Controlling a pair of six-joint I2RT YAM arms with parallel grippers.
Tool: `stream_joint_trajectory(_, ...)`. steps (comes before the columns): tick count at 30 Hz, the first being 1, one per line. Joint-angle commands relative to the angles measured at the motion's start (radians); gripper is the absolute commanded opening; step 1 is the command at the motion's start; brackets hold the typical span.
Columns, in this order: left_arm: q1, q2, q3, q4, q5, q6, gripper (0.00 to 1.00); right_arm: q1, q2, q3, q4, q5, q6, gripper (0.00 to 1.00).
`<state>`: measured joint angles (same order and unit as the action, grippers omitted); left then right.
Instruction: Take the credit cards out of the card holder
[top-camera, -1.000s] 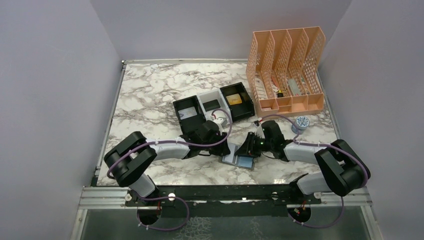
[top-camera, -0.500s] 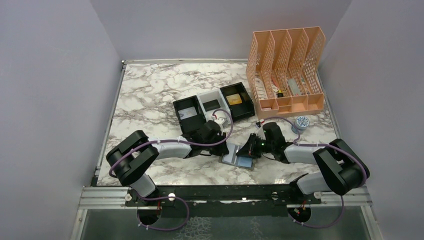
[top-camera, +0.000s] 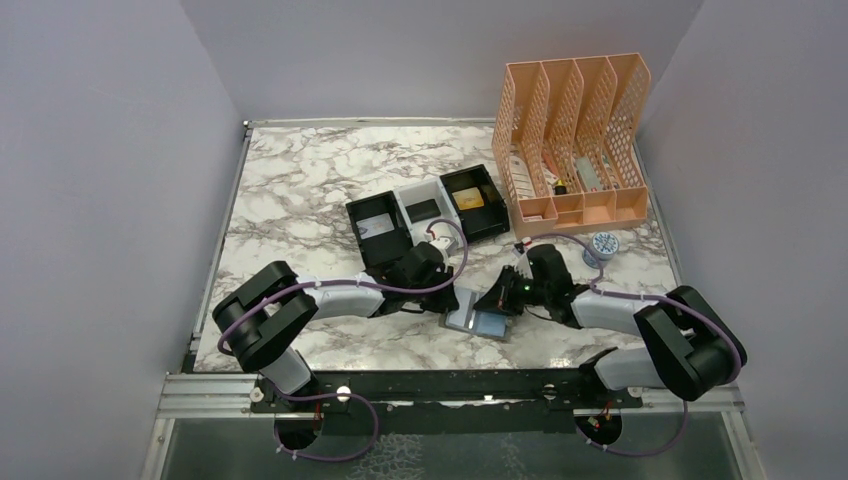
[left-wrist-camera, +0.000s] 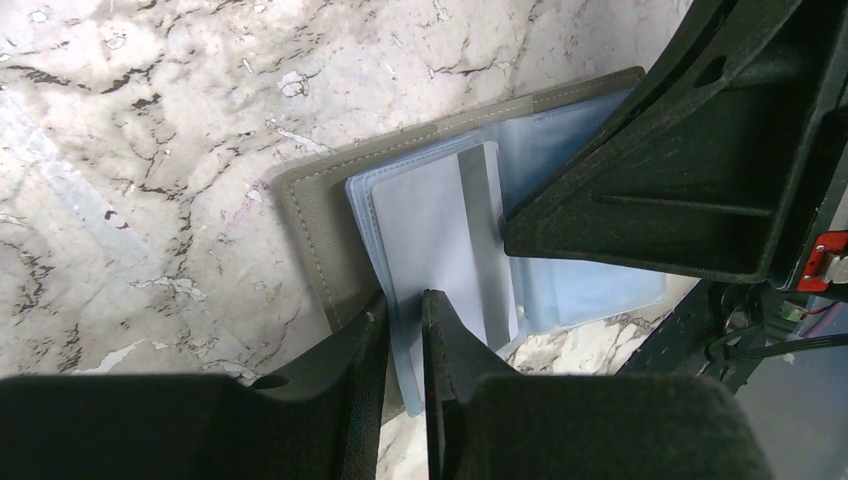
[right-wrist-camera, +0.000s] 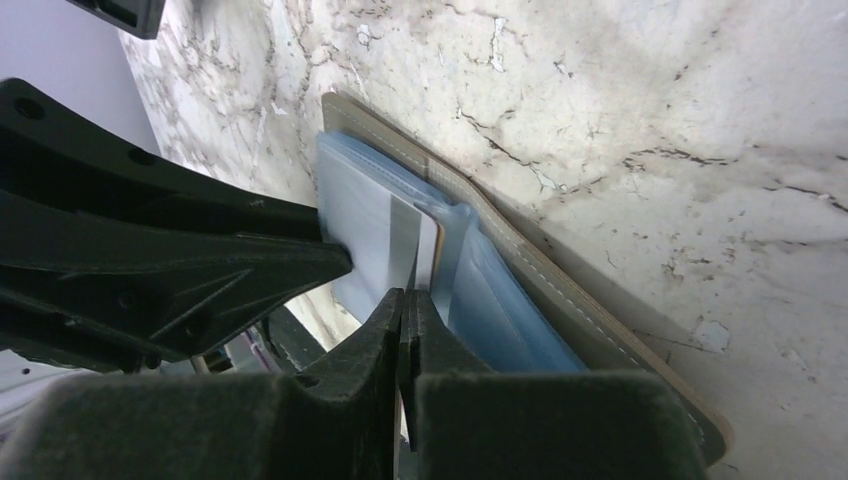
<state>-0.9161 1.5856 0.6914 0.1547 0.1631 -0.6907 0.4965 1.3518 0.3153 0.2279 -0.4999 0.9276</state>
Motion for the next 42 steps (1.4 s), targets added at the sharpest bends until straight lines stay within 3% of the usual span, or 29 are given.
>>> stream_joint_trajectory(1,-0.014,-0.003,0.008,-0.033,0.006,0.005,0.19,0.006,-0.007,0.006,0.028,0.014,0.003,0.07)
stream_joint_trajectory(6,-0.017,-0.004,0.009,-0.036,0.015,0.013,0.22,0.006,0.045,0.03,-0.002,0.011,-0.007,0.19)
stream_joint_trajectory(13,-0.017,-0.009,0.005,-0.061,-0.022,-0.01,0.23,0.007,-0.002,0.0,-0.082,0.097,-0.034,0.3)
stream_joint_trajectory(17,-0.019,0.001,0.008,-0.06,-0.015,-0.01,0.23,0.008,0.011,0.007,-0.096,0.089,-0.057,0.3)
stream_joint_trajectory(21,-0.02,-0.02,0.007,-0.071,-0.037,-0.016,0.32,0.008,-0.028,-0.015,-0.102,0.137,-0.053,0.3)
stream_joint_trajectory(26,-0.033,-0.021,0.053,-0.137,-0.051,0.037,0.37,0.008,0.024,-0.011,-0.053,0.086,-0.047,0.23)
stream_joint_trajectory(33,-0.091,0.036,0.087,-0.168,-0.051,0.061,0.14,0.008,0.06,-0.039,0.094,0.017,0.022,0.14)
stream_joint_trajectory(37,-0.102,0.043,0.076,-0.193,-0.093,0.038,0.11,0.008,0.035,-0.035,0.105,0.011,0.027,0.02)
stream_joint_trajectory(42,-0.101,0.032,0.076,-0.231,-0.146,0.028,0.14,0.008,-0.006,-0.012,0.028,0.057,-0.012,0.01)
